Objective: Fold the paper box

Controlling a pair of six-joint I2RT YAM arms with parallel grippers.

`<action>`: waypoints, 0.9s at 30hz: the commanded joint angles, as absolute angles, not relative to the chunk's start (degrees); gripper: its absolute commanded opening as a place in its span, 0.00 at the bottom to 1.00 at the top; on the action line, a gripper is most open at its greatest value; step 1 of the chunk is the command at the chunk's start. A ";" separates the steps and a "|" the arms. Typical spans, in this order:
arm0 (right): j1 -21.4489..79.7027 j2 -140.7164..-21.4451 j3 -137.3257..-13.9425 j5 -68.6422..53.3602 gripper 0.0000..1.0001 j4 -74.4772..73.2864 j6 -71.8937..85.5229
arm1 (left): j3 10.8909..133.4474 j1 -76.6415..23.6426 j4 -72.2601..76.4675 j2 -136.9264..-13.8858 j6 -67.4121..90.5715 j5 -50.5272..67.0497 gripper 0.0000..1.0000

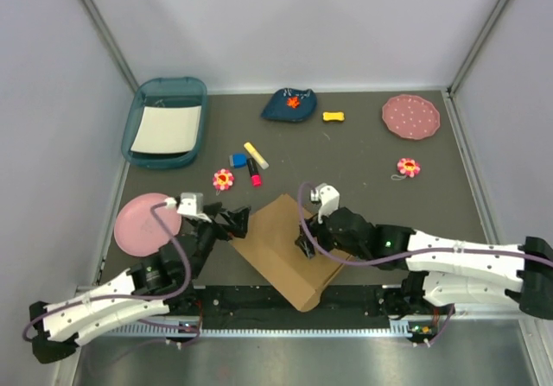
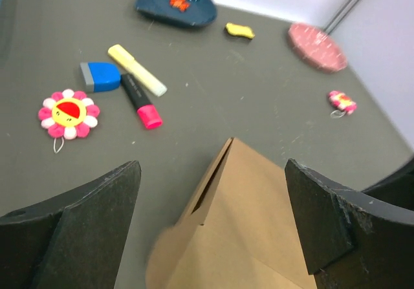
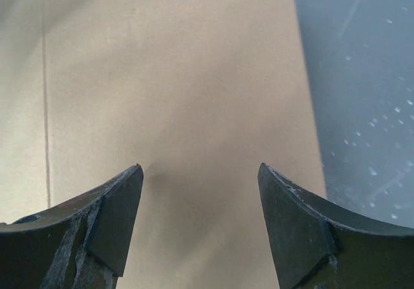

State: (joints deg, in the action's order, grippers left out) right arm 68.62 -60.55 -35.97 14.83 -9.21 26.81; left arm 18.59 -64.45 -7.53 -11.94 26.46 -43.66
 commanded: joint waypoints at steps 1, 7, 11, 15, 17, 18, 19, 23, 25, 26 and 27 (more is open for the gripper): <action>69.35 -50.84 -37.08 24.50 0.73 -18.24 32.95 | 17.93 -64.16 3.16 -23.69 26.54 -46.58 0.99; 69.35 -38.95 -41.57 33.76 0.74 -37.86 50.17 | 21.44 -60.13 4.40 -34.09 27.42 -44.40 0.99; 69.35 -37.88 -40.79 28.05 0.70 -47.88 58.17 | 22.32 -49.26 2.82 -36.29 31.62 -34.92 0.99; 70.66 -38.15 -35.44 25.58 0.53 -51.76 65.72 | 21.45 -42.90 3.07 -37.09 33.31 -28.57 0.99; 70.84 -37.53 -33.67 25.58 0.43 -52.03 67.49 | 21.10 -42.63 3.60 -36.65 32.87 -28.48 0.99; 70.93 -37.01 -32.44 25.75 0.38 -52.47 69.15 | 20.75 -42.63 3.69 -36.39 32.61 -28.39 0.99; 70.84 -36.65 -31.91 25.84 0.33 -52.64 69.69 | 20.66 -42.63 3.69 -36.04 32.35 -28.56 0.99; 70.84 -36.04 -29.97 25.75 0.06 -52.65 71.80 | 20.04 -42.45 3.52 -36.21 32.08 -28.74 0.99; 70.84 -37.08 -28.66 25.14 0.00 -50.64 71.98 | 19.34 -42.54 4.22 -36.65 32.17 -28.04 0.99; 70.93 -37.70 -28.04 24.18 0.00 -49.23 71.72 | 19.07 -42.54 4.48 -36.82 32.52 -27.78 0.99; 70.84 -38.40 -26.99 23.73 0.00 -47.48 71.28 | 18.55 -42.54 4.83 -37.00 32.61 -27.16 0.99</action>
State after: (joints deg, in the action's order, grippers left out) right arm 70.13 -36.93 -28.95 25.43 -51.72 69.36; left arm 19.68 -42.83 0.60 -36.77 31.83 -29.23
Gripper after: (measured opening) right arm 0.009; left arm 0.987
